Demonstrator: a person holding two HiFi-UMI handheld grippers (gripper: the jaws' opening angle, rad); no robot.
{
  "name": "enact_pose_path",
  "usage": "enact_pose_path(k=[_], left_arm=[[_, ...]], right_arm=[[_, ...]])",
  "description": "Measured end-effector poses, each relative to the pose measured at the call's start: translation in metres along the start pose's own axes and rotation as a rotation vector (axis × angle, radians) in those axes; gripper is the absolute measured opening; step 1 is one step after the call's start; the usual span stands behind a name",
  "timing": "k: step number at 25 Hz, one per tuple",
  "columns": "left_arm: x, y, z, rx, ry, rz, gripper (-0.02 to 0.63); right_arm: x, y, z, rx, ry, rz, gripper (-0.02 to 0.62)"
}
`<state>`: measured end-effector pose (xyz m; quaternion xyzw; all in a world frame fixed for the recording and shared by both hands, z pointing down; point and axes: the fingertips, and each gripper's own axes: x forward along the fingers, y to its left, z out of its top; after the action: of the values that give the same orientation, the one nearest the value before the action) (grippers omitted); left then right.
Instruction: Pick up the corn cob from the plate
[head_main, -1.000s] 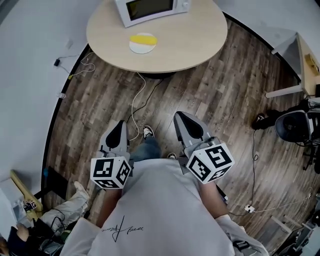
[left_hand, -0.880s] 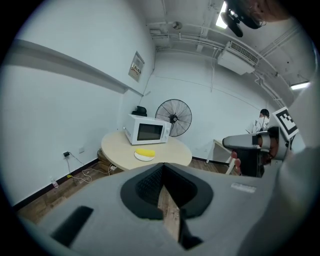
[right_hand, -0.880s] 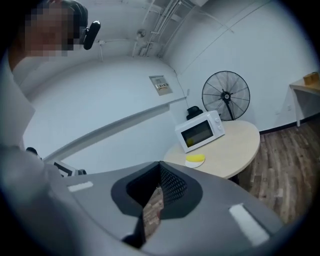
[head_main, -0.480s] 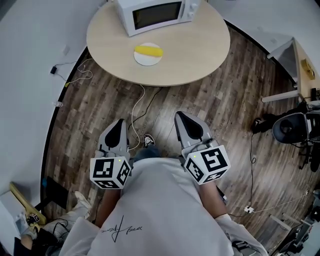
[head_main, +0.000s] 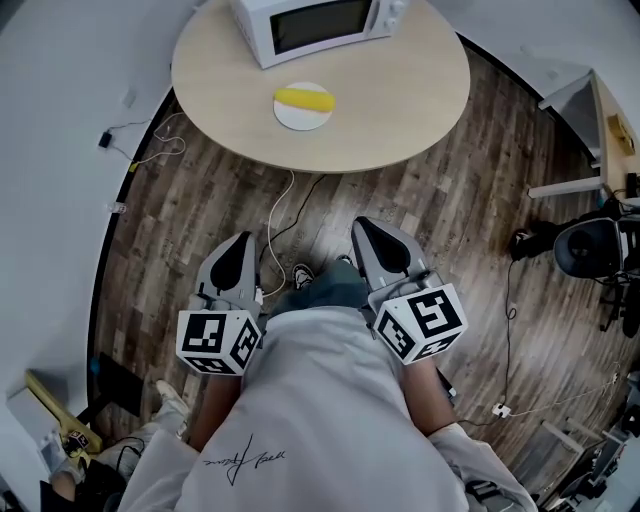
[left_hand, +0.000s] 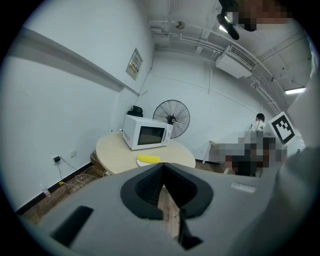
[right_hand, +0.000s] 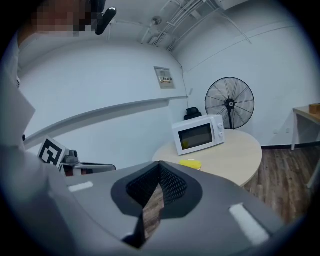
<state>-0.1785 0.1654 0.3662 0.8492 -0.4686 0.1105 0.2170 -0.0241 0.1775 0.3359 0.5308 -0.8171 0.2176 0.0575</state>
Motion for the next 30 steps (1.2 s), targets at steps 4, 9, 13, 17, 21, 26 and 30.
enact_pose_path(k=[4, 9, 13, 17, 21, 26, 30], left_arm=[[0.012, 0.003, -0.003, -0.009, 0.031, -0.014, -0.009], [0.030, 0.004, 0.004, -0.019, 0.018, -0.035, -0.009], [0.047, 0.006, 0.021, -0.007, -0.010, -0.034, -0.006], [0.067, 0.014, 0.041, 0.003, -0.020, -0.011, -0.006], [0.086, 0.024, 0.059, 0.005, -0.025, 0.016, -0.006], [0.117, 0.033, 0.078, 0.011, -0.029, 0.040, -0.006], [0.139, 0.035, 0.091, 0.013, -0.036, 0.058, -0.006]], right_arm=[[0.009, -0.009, 0.001, -0.021, 0.007, -0.013, 0.011], [0.025, -0.023, 0.003, -0.043, 0.034, -0.006, 0.011], [0.043, -0.037, 0.016, -0.041, 0.022, 0.018, 0.011], [0.060, -0.054, 0.036, -0.075, 0.005, 0.042, 0.011], [0.079, -0.072, 0.050, -0.093, 0.012, 0.055, 0.011], [0.106, -0.097, 0.066, -0.099, 0.015, 0.060, 0.011], [0.125, -0.113, 0.076, -0.097, 0.016, 0.086, 0.011]])
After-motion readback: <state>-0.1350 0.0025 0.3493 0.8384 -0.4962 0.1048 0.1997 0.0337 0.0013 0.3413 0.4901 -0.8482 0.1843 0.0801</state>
